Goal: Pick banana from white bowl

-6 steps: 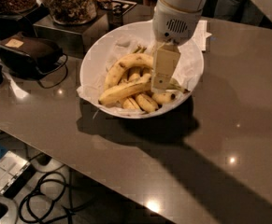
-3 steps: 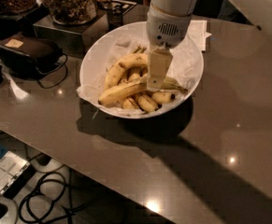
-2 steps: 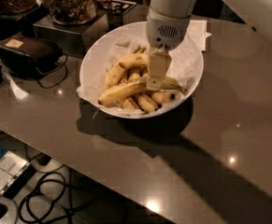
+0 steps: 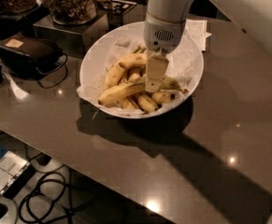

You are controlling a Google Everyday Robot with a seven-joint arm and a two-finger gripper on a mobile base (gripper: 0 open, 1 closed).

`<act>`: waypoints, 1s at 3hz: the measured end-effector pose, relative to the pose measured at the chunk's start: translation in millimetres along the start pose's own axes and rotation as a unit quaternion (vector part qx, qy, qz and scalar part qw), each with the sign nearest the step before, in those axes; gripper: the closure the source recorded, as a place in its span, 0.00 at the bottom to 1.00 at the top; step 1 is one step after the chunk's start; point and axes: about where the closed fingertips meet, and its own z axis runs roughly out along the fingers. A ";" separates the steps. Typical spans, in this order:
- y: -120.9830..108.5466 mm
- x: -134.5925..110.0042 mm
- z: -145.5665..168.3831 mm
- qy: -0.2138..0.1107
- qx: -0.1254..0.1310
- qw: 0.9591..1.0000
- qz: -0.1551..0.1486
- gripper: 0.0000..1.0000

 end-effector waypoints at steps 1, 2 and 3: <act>-0.9 0.5 5.9 0.003 -0.007 1.000 0.000 0.45; -1.4 2.0 14.9 0.006 -0.017 1.000 0.002 0.45; -1.7 3.7 22.8 0.009 -0.026 1.000 0.005 0.45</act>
Offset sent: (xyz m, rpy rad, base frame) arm -0.0279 -0.0201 -0.0239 -0.0821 0.1735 0.0174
